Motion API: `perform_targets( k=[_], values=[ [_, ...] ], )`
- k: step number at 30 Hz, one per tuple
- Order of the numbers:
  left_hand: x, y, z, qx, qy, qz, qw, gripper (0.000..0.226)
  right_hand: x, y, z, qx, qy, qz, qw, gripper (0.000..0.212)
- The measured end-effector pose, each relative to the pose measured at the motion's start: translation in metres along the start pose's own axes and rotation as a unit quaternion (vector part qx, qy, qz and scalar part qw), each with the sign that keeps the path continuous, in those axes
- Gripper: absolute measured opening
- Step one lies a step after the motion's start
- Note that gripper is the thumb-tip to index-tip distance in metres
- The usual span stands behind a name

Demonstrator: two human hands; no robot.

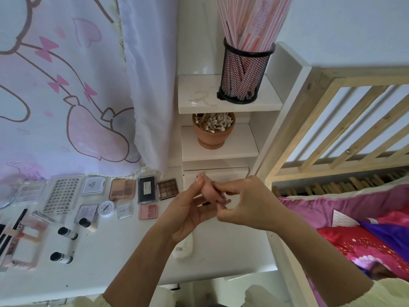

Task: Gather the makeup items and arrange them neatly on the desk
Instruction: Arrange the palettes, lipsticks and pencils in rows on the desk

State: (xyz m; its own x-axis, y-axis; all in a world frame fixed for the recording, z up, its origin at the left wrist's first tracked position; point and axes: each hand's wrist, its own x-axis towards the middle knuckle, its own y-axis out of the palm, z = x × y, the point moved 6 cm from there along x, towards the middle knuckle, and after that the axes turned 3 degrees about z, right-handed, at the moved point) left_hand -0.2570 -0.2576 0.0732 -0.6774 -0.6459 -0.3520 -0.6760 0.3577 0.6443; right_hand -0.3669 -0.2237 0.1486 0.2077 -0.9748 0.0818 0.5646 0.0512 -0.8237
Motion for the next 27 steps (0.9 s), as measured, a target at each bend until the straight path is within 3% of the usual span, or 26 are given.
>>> perform_targets(
  k=[18,22,27],
  values=[
    [0.0015,0.0007,0.0003,-0.011,0.001,-0.005,1.0,0.053,0.0057,0.0022,-0.0057,0.004,0.028,0.028,0.999,0.028],
    [0.0025,0.0015,-0.0008,0.003,-0.008,-0.002,1.0,0.05,0.0057,-0.0017,-0.0003,0.02,0.023,0.028,0.999,0.045],
    [0.0006,0.002,0.0004,0.021,-0.015,0.01,1.0,0.046,0.0076,0.0006,0.0011,0.03,0.019,0.05,0.998,0.047]
  ],
)
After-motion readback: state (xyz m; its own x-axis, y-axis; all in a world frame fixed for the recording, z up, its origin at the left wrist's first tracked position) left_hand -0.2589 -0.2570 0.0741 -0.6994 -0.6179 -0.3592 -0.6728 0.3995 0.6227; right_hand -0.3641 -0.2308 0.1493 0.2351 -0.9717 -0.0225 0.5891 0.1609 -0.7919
